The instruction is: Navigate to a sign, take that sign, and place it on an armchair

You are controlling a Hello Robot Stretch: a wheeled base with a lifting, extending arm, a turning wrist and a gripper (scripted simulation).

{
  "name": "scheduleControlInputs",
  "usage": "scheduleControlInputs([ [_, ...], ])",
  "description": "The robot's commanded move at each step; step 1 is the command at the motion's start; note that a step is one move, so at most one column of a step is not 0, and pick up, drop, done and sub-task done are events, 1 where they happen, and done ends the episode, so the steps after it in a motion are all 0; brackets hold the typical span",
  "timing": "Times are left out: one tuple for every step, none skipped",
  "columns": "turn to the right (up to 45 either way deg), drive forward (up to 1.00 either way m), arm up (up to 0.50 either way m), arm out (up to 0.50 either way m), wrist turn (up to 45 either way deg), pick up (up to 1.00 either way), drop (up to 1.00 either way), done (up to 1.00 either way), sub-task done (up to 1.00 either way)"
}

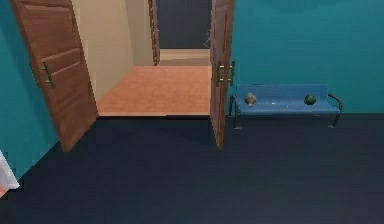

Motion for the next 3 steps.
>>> scheduleControlInputs([
  [0.0,0.0,0.1,0.0,0.0,0.0,0.0,0.0,0.0],
  [0.0,0.0,0.0,-0.08,0.0,0.0,0.0,0.0,0.0],
  [0.0,0.0,0.0,0.0,0.0,0.0,0.0,1.0,0.0],
])
